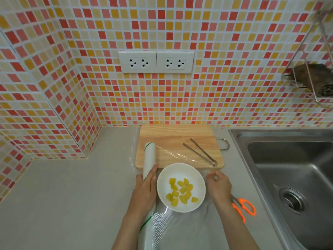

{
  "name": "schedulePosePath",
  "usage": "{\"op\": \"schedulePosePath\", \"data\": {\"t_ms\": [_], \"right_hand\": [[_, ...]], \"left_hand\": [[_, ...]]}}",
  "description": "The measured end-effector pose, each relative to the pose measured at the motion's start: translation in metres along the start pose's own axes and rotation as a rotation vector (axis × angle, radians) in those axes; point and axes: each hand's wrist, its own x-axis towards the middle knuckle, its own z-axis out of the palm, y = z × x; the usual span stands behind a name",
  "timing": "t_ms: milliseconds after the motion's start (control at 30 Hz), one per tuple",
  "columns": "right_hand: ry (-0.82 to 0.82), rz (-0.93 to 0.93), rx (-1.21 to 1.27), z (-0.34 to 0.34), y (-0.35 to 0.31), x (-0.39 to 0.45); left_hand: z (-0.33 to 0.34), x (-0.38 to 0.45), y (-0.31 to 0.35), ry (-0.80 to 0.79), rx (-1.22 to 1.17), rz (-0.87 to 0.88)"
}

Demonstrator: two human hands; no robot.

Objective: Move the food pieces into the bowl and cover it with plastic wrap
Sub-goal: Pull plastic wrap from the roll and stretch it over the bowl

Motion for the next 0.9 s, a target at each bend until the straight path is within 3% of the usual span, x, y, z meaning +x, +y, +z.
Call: {"op": "schedulePosePath", "data": {"t_ms": [300,400,533,700,833,900], "right_hand": [[-0.264,0.132,0.095,0.011,0.008,0.004],[-0.256,0.080,0.077,0.012,0.007,0.003],[-0.120,-0.086,-0.004,0.015,0.007,-0.007],[-0.009,-0.143,-0.208,0.016,0.007,-0.016],[-0.111,-0.191,-0.357,0.014,0.012,-0.010],[-0.240,-0.179,-0.273,0.011,0.011,0.001]], "left_hand": [[0.005,0.002,-0.004,-0.062,0.109,-0.058],[0.006,0.002,-0.004,-0.065,0.129,-0.069],[0.006,0.001,-0.003,-0.070,0.120,-0.086],[0.006,0.004,-0.003,-0.075,0.076,-0.107],[0.007,0.004,-0.005,-0.084,0.019,-0.111],[0.008,0.004,-0.006,-0.084,-0.003,-0.111]]}}
